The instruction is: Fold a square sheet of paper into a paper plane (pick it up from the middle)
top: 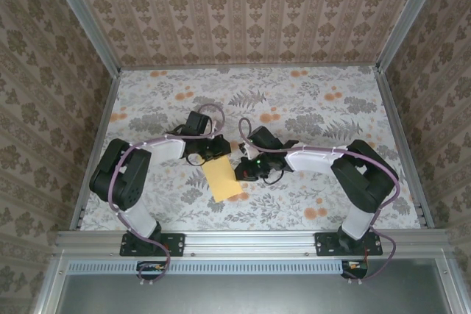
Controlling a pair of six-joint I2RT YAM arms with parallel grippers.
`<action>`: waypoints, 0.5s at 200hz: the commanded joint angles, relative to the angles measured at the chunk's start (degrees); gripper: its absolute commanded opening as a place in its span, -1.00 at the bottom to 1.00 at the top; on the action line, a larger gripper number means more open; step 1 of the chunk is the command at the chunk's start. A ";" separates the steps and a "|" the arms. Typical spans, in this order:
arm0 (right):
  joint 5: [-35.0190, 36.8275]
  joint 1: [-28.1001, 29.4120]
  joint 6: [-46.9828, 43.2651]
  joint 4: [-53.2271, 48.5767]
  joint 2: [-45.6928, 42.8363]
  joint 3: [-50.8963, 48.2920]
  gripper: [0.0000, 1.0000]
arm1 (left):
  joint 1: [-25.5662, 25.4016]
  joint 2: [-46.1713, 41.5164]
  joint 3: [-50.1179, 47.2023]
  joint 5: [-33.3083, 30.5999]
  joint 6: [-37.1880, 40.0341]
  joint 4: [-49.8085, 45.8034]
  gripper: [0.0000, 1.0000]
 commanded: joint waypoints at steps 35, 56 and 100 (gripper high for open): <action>1.35 -0.32 3.93 4.89 6.18 1.96 -1.00 | -1.52 2.09 1.11 1.68 1.45 -1.01 -0.98; 1.64 -0.36 3.74 4.43 7.16 2.84 -1.00 | -2.00 2.96 0.49 1.30 1.68 -1.44 -1.00; 2.21 -0.32 3.42 2.98 9.21 3.71 -1.00 | -1.92 4.80 -0.24 -0.04 1.21 -1.83 -1.00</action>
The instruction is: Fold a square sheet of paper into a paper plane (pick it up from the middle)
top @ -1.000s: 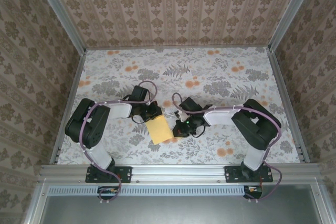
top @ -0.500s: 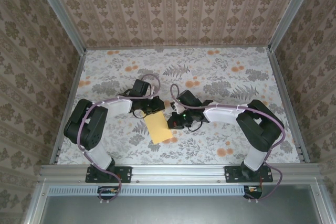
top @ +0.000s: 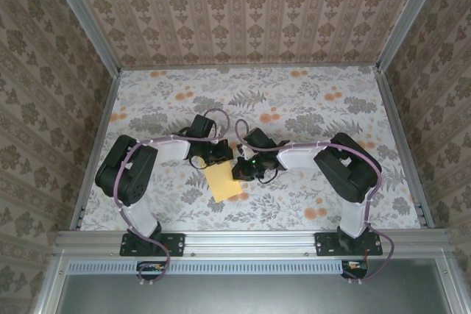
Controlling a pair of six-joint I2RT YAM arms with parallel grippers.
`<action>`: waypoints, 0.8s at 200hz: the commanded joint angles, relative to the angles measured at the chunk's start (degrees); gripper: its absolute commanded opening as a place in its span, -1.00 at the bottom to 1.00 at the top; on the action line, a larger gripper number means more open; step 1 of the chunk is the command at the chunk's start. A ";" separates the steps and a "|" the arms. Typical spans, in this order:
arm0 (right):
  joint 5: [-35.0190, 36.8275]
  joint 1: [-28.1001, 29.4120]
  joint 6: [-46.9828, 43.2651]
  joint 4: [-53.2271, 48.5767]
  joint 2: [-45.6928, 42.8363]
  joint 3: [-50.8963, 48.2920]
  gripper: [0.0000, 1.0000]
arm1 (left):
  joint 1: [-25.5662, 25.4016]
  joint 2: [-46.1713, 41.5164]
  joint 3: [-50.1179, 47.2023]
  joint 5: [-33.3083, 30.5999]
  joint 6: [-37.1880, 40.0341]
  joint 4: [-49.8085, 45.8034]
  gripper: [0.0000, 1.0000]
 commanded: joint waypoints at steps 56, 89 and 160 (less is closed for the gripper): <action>2.59 -0.27 -2.23 -5.99 1.81 -0.66 -1.00 | 2.25 3.21 -1.83 -0.41 0.72 0.67 -1.00; 2.71 -0.23 -3.83 -8.87 2.12 -1.77 -1.00 | 4.28 4.42 -1.26 0.27 2.17 0.75 -1.00; 2.89 -0.23 -3.86 -10.63 2.15 -3.80 -1.00 | 11.68 6.42 0.75 0.54 7.77 -1.82 -1.00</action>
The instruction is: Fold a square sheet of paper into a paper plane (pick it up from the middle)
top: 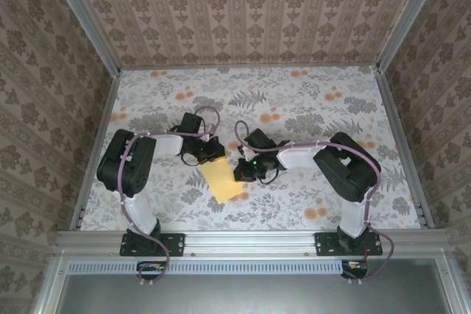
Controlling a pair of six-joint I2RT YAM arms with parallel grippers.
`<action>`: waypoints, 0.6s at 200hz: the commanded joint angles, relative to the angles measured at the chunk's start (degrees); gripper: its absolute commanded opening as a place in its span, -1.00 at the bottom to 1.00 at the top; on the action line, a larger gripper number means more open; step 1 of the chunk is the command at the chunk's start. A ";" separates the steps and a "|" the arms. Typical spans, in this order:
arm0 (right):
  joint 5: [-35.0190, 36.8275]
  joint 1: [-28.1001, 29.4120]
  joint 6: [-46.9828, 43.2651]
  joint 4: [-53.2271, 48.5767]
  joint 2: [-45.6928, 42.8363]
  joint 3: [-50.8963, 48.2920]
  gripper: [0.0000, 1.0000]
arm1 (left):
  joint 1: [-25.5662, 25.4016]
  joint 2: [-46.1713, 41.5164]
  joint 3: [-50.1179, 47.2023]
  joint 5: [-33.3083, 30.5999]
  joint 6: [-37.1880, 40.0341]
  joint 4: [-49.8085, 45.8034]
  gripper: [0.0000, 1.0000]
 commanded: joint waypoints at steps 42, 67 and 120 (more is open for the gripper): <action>2.14 -0.10 -0.20 -8.67 1.30 -3.48 -1.00 | 6.74 3.75 2.09 -6.12 5.88 -5.33 -1.00; 2.17 -0.01 -0.02 -8.67 1.21 -3.53 -1.00 | 7.75 4.12 4.41 -7.40 7.44 -7.72 -1.00; 3.03 -0.03 0.07 -8.90 -0.29 -3.76 -1.00 | 10.72 4.91 6.85 -7.53 9.02 -8.90 -1.00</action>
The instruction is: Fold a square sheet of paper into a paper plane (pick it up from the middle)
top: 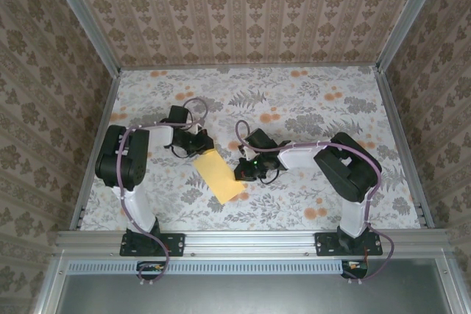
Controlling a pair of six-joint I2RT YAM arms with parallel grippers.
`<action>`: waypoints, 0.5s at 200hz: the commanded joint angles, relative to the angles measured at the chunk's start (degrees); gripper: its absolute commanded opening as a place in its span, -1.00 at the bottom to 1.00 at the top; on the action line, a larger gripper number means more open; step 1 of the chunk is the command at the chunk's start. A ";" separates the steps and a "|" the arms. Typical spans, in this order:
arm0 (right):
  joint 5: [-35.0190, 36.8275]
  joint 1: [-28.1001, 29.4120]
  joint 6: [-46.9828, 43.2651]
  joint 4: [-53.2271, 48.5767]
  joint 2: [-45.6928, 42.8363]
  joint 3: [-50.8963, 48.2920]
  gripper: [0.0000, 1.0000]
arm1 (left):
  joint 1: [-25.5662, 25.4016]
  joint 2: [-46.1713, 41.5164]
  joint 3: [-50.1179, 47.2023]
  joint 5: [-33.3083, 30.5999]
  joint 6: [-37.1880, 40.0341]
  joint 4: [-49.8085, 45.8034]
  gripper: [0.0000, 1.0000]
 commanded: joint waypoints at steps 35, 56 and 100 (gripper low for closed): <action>5.22 1.09 -1.41 -10.25 -2.64 -0.03 -1.00 | 3.99 -1.08 3.60 -8.46 1.87 -3.07 -0.98; 9.57 2.88 -4.03 -13.06 -4.16 4.52 -0.98 | 4.25 -5.10 4.17 -9.96 0.87 -4.89 -0.82; 14.79 5.91 -5.84 -16.01 1.24 14.73 -0.51 | 4.80 -16.09 -0.16 -15.72 -3.11 -8.28 -0.12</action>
